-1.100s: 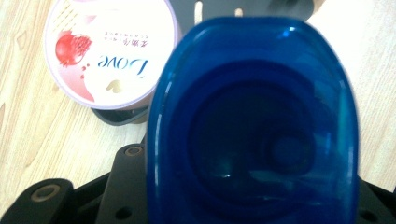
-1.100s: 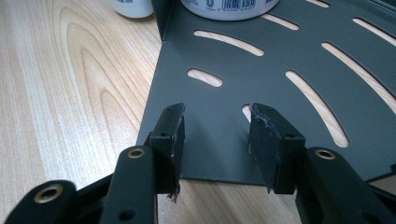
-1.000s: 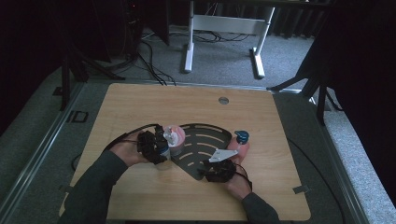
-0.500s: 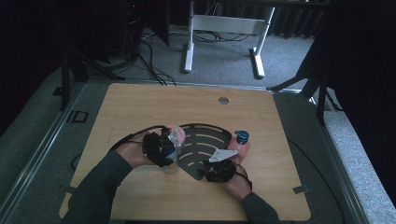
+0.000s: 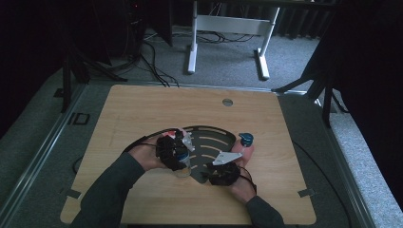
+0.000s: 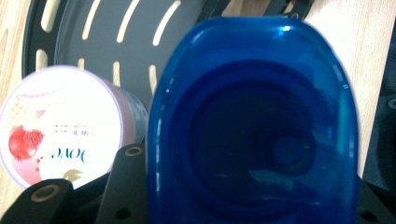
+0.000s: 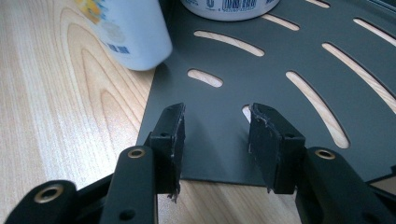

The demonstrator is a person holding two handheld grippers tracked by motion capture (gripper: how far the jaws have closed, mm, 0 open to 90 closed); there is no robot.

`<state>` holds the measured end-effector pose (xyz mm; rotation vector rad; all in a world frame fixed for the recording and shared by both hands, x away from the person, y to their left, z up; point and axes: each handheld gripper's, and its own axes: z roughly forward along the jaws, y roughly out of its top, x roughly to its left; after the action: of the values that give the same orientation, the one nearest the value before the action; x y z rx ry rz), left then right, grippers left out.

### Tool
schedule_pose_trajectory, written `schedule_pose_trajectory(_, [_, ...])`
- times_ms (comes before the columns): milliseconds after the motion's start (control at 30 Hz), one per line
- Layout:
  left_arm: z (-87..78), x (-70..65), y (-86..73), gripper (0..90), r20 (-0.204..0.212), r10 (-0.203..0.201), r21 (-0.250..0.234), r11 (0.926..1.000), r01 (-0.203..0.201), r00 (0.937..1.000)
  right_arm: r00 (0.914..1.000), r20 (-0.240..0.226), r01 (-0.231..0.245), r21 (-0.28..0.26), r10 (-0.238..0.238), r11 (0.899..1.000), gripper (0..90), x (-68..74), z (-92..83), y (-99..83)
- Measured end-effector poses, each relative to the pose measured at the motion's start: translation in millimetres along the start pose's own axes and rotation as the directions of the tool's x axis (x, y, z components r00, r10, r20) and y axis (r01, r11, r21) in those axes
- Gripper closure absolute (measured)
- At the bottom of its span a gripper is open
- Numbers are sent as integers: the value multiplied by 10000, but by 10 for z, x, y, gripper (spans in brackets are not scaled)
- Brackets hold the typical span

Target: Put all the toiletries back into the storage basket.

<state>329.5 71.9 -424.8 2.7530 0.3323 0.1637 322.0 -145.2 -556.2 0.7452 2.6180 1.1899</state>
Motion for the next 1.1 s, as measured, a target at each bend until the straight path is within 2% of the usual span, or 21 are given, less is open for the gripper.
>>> schedule_pose_trajectory(633, [86, 144, 201, 556, -259, -301, -129, 9995, 298, 9992, 10000, -1, 14, -13, -14, 10000, 553, 0, 0, -1])
schedule_pose_trajectory(1100, [168, 296, 260, 556, -386, -658, -128, 9978, 654, 9971, 10000, -8, 0, -16, 0, 10000, 553, 1, 0, -1])
